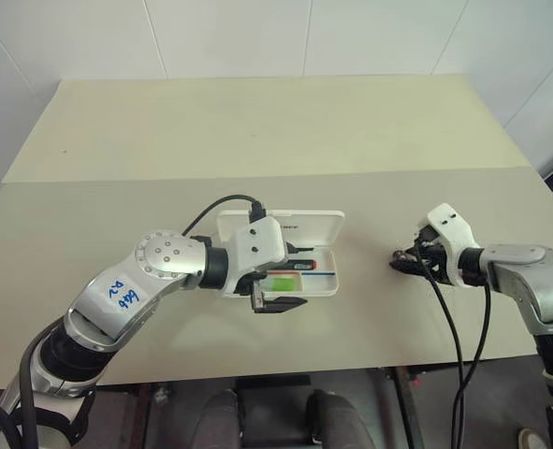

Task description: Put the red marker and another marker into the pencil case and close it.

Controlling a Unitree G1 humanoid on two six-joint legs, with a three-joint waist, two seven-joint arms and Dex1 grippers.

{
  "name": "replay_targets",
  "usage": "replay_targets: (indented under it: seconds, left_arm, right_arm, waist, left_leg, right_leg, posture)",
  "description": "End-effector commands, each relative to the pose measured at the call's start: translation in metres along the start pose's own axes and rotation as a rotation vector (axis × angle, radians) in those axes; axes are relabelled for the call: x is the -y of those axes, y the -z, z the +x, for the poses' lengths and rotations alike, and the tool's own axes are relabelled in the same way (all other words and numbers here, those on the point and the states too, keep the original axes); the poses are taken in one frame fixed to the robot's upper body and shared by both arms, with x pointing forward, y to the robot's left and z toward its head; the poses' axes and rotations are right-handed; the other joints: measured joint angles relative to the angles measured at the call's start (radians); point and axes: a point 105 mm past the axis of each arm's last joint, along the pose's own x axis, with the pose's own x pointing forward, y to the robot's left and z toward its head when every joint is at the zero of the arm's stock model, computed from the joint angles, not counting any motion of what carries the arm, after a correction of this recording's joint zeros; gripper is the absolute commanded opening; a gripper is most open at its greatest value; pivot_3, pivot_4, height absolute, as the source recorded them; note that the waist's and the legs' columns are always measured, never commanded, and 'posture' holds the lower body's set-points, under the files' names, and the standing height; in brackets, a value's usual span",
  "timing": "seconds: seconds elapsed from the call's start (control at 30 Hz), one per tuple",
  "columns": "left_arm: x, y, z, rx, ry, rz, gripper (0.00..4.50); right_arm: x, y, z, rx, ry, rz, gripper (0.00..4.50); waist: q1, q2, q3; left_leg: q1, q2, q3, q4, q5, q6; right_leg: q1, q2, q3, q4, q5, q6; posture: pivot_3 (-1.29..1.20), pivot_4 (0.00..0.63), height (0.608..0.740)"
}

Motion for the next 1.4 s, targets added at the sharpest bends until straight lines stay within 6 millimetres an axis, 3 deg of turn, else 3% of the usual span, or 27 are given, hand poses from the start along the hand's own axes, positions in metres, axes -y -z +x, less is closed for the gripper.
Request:
replay_targets:
  seconds: [0.03,0.07,0.1,0.2,0.3,0.43,0.57,0.83,1.03,1.27,1.3,1.4]
  left_arm:
    - [-0.003,-0.008,-0.007,0.024,-0.029,0.043,4.50]
    - [-0.003,-0.009,-0.008,0.024,-0.032,0.044,4.50]
    - [-0.005,-0.009,-0.010,0.027,-0.036,0.043,4.50]
    - [-0.008,-0.009,-0.017,0.030,-0.050,0.036,4.50]
    - [-0.005,-0.004,-0.018,0.011,-0.031,0.031,4.50]
    - [-0.003,0.001,-0.018,-0.013,-0.018,0.031,4.50]
    - [-0.007,0.011,-0.023,-0.068,-0.044,0.031,4.50]
    - [0.003,0.024,-0.033,-0.141,-0.027,0.019,4.50]
    - [0.006,0.018,-0.032,-0.114,-0.034,0.019,4.50]
    - [0.003,0.016,-0.034,-0.110,-0.055,0.023,4.50]
    - [0.002,0.016,-0.034,-0.107,-0.062,0.024,4.50]
    - [0.001,0.011,-0.033,-0.081,-0.062,0.027,4.50]
  right_arm:
    - [-0.001,-0.011,-0.009,0.011,-0.022,-0.036,0.67]
    - [-0.001,-0.015,-0.011,0.019,-0.030,-0.042,0.39]
    - [-0.005,-0.023,-0.017,0.043,-0.061,-0.067,0.37]
    - [-0.038,-0.061,-0.046,0.202,-0.262,-0.189,0.37]
    - [-0.066,-0.067,-0.057,0.201,-0.391,-0.290,0.37]
    - [-0.100,-0.069,-0.049,0.197,-0.539,-0.356,0.37]
    - [-0.126,-0.071,-0.028,0.211,-0.618,-0.377,0.37]
    - [-0.135,-0.072,-0.010,0.211,-0.656,-0.415,0.37]
    - [-0.132,-0.061,0.010,0.162,-0.608,-0.517,0.37]
    - [-0.134,-0.059,0.017,0.157,-0.615,-0.534,0.37]
    - [-0.134,-0.060,0.018,0.158,-0.615,-0.535,1.12]
    - [-0.134,-0.061,0.018,0.160,-0.613,-0.538,2.08]
  waist:
    - [0.000,0.000,0.000]
    - [0.000,0.000,0.000]
    - [0.000,0.000,0.000]
    - [0.001,0.001,0.001]
    - [-0.001,0.001,0.001]
    - [-0.001,0.000,0.000]
    - [-0.001,0.000,0.000]
    - [0.001,0.000,0.000]
    - [-0.001,0.000,0.000]
    - [-0.001,0.000,0.000]
    - [-0.001,0.000,0.000]
    - [-0.001,0.000,0.000]
  left_leg:
    - [0.000,0.000,0.000,0.000,0.000,0.000]
    - [0.000,0.000,0.000,0.000,0.000,0.000]
    - [0.000,0.000,0.000,0.000,0.000,0.000]
    - [0.000,0.000,0.000,-0.001,0.000,0.000]
    - [0.000,0.000,-0.001,-0.002,0.000,0.000]
    - [0.000,0.000,-0.001,-0.001,0.000,0.000]
    - [0.000,0.000,-0.001,-0.001,0.000,0.000]
    - [-0.001,0.000,-0.001,-0.001,0.000,0.000]
    - [-0.001,0.000,-0.001,-0.001,0.000,0.000]
    - [-0.001,0.000,-0.001,0.000,0.000,0.000]
    - [-0.001,0.000,-0.001,0.000,0.000,0.000]
    - [-0.001,0.000,-0.001,0.000,0.000,0.000]
  right_leg:
    - [0.000,0.000,0.000,0.000,0.000,0.000]
    - [0.000,0.000,0.000,0.000,0.000,0.000]
    - [0.000,0.000,0.000,0.000,0.000,0.000]
    - [0.000,0.000,0.000,-0.001,0.000,0.000]
    - [0.000,0.000,0.000,-0.001,0.000,0.000]
    - [0.000,0.000,0.000,-0.001,0.000,0.000]
    - [0.000,0.000,0.000,0.000,0.000,0.000]
    - [0.000,0.000,-0.001,0.000,0.000,0.000]
    - [0.000,0.000,0.000,0.000,0.000,0.000]
    - [-0.001,0.000,-0.001,0.000,0.000,0.000]
    - [-0.001,0.000,-0.001,0.000,0.000,0.000]
    - [-0.001,0.000,-0.001,0.000,0.000,0.000]
  posture:
    - [0.00,0.150,0.740]
    - [0.00,0.150,0.740]
    - [0.00,0.150,0.740]
    - [0.00,0.150,0.740]
    - [0.00,0.150,0.740]
    - [0.00,0.150,0.740]
    - [0.00,0.150,0.740]
    - [0.00,0.150,0.740]
    - [0.00,0.150,0.740]
    - [0.00,0.150,0.740]
    - [0.00,0.150,0.740]
    - [0.00,0.150,0.740]
